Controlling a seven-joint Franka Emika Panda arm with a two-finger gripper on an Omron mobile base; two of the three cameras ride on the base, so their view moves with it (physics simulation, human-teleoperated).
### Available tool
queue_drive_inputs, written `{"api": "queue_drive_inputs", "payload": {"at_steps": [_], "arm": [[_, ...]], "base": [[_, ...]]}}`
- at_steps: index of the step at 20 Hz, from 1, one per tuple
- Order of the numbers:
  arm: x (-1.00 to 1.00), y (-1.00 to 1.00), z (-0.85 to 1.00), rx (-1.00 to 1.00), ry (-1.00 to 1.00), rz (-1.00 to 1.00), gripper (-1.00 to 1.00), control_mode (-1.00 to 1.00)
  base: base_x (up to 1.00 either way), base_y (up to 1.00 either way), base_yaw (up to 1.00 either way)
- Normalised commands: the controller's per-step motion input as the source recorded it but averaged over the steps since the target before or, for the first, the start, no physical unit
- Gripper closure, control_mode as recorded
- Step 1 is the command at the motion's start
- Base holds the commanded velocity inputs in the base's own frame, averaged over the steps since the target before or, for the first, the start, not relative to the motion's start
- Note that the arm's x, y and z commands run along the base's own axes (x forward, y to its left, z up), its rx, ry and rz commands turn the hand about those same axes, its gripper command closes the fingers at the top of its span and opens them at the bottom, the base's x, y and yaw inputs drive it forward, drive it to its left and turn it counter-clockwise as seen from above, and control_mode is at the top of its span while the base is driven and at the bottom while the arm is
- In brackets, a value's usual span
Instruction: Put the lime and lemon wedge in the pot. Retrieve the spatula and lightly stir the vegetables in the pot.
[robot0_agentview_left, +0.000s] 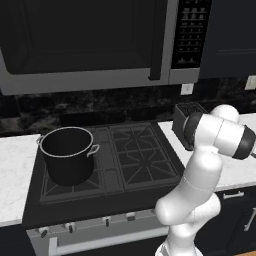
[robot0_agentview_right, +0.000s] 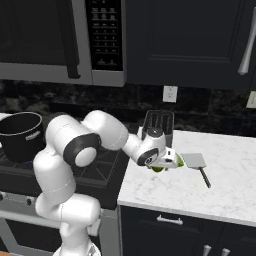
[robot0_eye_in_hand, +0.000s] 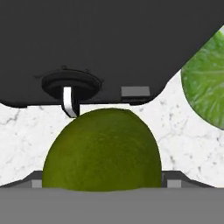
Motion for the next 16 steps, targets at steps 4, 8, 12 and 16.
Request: {"api": "queue_drive_inputs", "payload": {"at_steps": [4,8,12,16], "arm": [[-0.33,0.01,0.52,0.00,-0.16,0.00,1.00,-1.00],[-0.83,0.13,1.00,0.00,-0.23,0.00,1.00,-1.00],[-0.58,0.56,1.00,0.00,-0.07,0.03,1.00,-1.00],[-0.44,0.85,1.00,0.00,0.00,0.08,1.00,-1.00]], "base": [[0.00,0.00,0.00],[0.00,0.00,0.00],[0.00,0.00,0.00],[0.00,0.00,0.00]]}}
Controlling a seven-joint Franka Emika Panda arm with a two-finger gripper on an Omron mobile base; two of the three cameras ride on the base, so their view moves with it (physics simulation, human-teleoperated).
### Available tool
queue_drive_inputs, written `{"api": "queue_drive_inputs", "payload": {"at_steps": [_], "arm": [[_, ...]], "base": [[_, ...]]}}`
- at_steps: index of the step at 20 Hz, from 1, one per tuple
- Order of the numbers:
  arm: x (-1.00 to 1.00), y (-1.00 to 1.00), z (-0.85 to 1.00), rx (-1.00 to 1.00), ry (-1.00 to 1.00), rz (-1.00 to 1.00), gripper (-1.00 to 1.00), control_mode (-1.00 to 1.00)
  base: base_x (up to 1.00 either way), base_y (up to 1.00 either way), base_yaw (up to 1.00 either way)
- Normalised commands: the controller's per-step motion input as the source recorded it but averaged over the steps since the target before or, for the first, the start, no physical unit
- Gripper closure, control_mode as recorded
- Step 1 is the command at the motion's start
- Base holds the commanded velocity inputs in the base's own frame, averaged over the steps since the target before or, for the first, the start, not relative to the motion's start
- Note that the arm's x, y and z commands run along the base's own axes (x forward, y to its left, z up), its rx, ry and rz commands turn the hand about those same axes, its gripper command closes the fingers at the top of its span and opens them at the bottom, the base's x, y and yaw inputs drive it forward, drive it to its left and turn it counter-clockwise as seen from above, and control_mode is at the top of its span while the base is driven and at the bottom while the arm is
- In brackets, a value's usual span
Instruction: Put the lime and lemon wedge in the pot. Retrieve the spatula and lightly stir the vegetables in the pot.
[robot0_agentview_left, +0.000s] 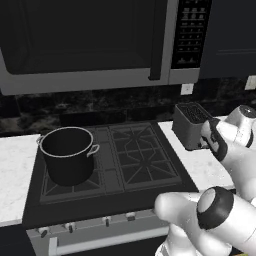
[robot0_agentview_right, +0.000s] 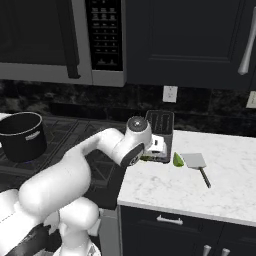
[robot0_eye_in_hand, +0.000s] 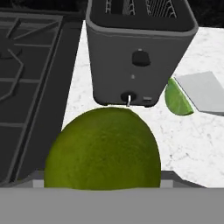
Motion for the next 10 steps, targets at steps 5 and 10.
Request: {"api": "queue_drive_inputs", "payload": {"at_steps": [5,10], "arm": [[-0.33,1.00,0.95,0.00,0.03,0.13,1.00,-1.00],[-0.33,1.00,0.59,0.00,0.04,0.21,1.00,-1.00]], "base": [[0.00,0.00,0.00],[0.00,0.00,0.00]]}}
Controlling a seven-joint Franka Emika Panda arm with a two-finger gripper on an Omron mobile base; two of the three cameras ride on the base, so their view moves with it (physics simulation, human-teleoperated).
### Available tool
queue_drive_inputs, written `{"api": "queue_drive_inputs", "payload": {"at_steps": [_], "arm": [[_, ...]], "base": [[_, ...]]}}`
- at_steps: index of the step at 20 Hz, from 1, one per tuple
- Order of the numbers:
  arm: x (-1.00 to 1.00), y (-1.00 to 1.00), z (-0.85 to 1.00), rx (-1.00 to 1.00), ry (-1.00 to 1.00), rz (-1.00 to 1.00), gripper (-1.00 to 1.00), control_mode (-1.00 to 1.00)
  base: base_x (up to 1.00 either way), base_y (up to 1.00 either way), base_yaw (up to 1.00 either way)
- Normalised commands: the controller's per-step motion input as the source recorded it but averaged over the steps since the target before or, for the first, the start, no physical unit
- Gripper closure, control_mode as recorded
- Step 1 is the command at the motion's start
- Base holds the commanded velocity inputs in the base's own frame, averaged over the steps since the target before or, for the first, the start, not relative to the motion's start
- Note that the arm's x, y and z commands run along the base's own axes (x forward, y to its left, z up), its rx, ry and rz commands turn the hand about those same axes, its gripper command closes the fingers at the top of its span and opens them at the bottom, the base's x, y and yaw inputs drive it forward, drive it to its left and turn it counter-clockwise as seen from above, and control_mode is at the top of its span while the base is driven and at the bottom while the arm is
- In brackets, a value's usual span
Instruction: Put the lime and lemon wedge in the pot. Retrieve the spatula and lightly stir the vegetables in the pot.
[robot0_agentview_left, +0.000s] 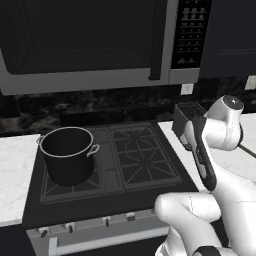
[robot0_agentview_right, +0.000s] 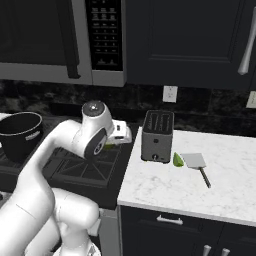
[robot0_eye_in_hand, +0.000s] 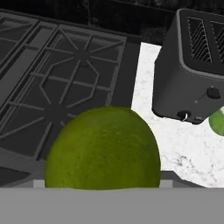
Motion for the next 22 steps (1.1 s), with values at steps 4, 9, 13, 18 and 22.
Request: {"api": "queue_drive_inputs", "payload": {"at_steps": [4,9,13,18,22], "arm": [[-0.25,1.00,0.18,0.00,0.06,0.27,1.00,-1.00],[-0.15,1.00,0.02,0.00,0.07,0.27,1.00,-1.00],[-0.03,1.00,0.07,0.00,0.04,0.25,1.00,-1.00],[0.00,1.00,0.36,0.00,0.00,0.12,1.00,-1.00],[0.00,1.00,0.54,0.00,0.00,0.00,1.00,-1.00]], "base": [[0.00,0.00,0.00],[0.00,0.00,0.00],[0.00,0.00,0.00],[0.00,0.00,0.00],[0.00,0.00,0.00]]}}
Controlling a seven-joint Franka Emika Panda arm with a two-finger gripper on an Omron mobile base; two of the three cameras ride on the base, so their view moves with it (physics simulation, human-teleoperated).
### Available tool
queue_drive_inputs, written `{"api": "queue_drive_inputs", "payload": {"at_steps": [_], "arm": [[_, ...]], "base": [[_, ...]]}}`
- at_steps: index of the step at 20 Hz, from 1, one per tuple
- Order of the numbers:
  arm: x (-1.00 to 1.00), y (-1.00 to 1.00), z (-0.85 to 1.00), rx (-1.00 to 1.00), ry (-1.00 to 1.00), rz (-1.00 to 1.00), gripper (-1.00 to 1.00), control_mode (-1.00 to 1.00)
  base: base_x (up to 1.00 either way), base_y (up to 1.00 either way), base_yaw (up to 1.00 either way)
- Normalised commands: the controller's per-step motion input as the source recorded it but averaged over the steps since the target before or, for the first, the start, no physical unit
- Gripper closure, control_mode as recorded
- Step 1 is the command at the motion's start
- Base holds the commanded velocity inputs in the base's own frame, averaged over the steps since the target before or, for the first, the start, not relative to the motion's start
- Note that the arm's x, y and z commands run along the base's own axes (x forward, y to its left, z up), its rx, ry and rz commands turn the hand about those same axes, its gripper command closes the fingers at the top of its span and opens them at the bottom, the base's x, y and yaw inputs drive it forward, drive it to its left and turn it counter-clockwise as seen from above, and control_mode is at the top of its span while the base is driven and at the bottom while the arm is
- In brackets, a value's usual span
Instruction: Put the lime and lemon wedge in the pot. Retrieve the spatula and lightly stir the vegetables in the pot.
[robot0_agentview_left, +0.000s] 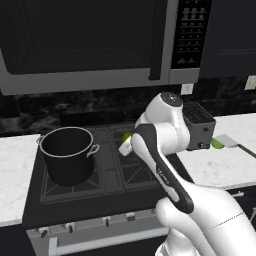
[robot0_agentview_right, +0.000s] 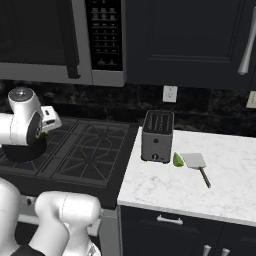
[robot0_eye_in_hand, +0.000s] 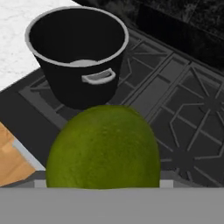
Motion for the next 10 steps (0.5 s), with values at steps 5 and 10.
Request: {"api": "queue_drive_inputs", "payload": {"at_steps": [5,10], "arm": [[0.04,1.00,0.45,0.00,0.00,0.00,1.00,-1.00],[0.32,0.97,0.07,0.00,0.00,-0.01,1.00,-1.00]], "base": [[0.00,0.00,0.00],[0.00,0.00,0.00]]}}
